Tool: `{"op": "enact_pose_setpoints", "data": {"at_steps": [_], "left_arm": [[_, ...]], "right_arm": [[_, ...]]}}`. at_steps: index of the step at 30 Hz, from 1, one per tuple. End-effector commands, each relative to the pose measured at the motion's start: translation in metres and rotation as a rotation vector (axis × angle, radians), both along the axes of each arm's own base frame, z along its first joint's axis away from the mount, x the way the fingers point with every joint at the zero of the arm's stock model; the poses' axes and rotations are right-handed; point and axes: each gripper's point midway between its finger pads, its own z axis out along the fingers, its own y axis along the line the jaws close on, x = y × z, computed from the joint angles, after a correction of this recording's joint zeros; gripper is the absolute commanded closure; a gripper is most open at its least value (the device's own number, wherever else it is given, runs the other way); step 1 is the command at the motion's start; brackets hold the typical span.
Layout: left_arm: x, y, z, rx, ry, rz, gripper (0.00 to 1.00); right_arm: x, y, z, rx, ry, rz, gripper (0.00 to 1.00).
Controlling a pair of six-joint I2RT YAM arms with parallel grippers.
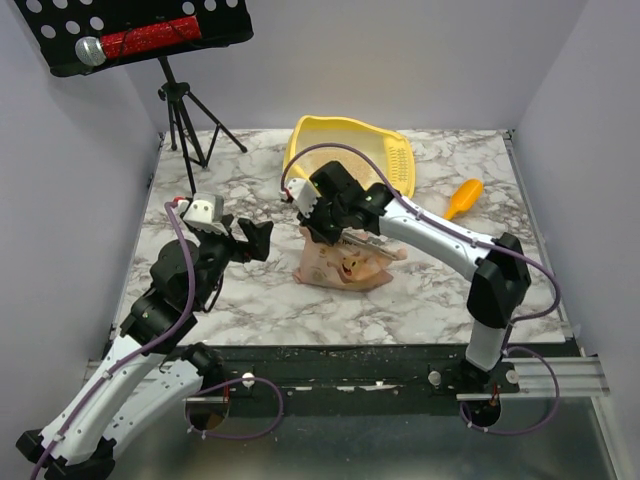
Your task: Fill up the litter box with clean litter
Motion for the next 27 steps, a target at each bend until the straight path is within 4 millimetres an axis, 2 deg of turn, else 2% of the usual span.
{"op": "enact_pose_setpoints", "data": {"at_steps": [1,4,7,12,14,15,17,18,20,24,27], "left_arm": [[0.0,-0.001,-0.003,0.009,-0.006,-0.011,0.01],[0.001,0.0,-0.004,0.012,-0.004,-0.005,0.01],[0.002,0.001,-0.004,0.012,-0.004,-0.001,0.01],[0.002,0.0,-0.003,0.009,-0.006,-0.007,0.01],[0.002,0.0,-0.002,0.004,-0.009,-0.008,0.01],[0.002,0.0,-0.002,0.003,-0.008,-0.011,0.01],[0.001,-0.001,-0.001,-0.001,-0.01,-0.014,0.01],[0.002,-0.001,-0.002,0.0,-0.009,-0.016,0.01],[0.002,-0.001,-0.003,0.002,-0.006,-0.014,0.01],[0.0,-0.001,0.0,-0.002,-0.014,-0.019,0.01],[-0.001,-0.001,0.001,-0.008,-0.02,-0.025,0.01]], "right_arm": [[0.043,0.073,0.082,0.282,-0.169,0.037,0.99],[0.039,0.096,0.09,0.324,-0.14,0.067,0.99],[0.018,0.114,0.087,0.335,-0.102,0.145,0.99],[-0.016,0.123,0.076,0.349,-0.01,0.263,0.99],[-0.021,0.121,0.077,0.345,0.002,0.268,0.99],[-0.019,0.119,0.08,0.344,-0.007,0.252,0.96],[-0.01,0.114,0.089,0.339,-0.059,0.206,0.71],[-0.005,0.111,0.092,0.333,-0.087,0.178,0.66],[0.005,0.099,0.105,0.315,-0.158,0.122,0.47],[0.006,0.061,0.136,0.303,-0.29,0.074,0.36],[-0.005,0.025,0.119,0.215,-0.336,0.097,0.27]]}}
